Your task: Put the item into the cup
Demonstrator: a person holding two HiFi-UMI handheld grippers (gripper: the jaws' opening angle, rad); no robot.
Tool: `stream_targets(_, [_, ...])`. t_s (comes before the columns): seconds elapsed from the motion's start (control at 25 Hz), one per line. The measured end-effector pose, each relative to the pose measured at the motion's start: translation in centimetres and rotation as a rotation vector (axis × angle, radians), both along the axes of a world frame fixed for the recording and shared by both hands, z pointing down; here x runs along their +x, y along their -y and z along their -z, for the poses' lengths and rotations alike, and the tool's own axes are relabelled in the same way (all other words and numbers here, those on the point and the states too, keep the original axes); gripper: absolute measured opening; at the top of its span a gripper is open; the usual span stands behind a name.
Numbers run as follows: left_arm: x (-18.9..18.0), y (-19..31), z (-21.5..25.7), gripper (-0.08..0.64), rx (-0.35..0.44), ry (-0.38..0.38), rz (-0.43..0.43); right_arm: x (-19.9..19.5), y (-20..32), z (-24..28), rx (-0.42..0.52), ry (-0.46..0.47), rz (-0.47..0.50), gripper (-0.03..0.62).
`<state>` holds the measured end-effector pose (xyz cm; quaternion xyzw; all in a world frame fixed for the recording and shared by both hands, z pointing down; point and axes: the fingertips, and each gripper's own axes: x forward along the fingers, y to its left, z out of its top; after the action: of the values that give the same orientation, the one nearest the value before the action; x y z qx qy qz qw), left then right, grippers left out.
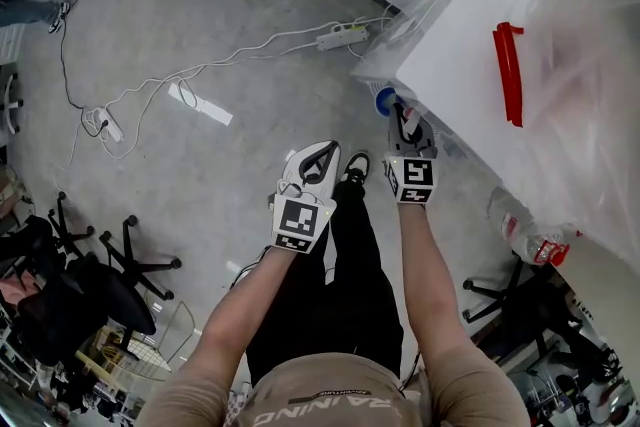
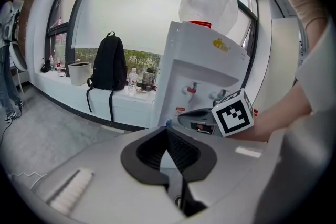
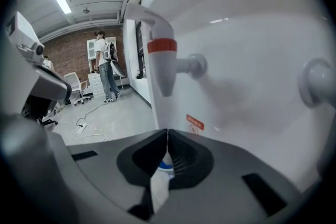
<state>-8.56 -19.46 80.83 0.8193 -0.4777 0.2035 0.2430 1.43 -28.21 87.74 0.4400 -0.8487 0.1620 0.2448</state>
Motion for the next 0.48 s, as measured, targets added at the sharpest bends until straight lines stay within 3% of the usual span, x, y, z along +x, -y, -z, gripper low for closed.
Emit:
stream_targets(0.24, [-0.1, -1.0, -0.5, 0.006, -0.021, -0.008, 0.008, -0.2, -1.0, 0.4, 0.03, -0.01, 0.011, 0.012])
stream_targets(0.48, [0.7, -1.7, -0.1, 0.008, -0.014, -0.02, -0.005, 0.4, -2.2, 0.6, 0.003, 0.015, -0.008, 0.012])
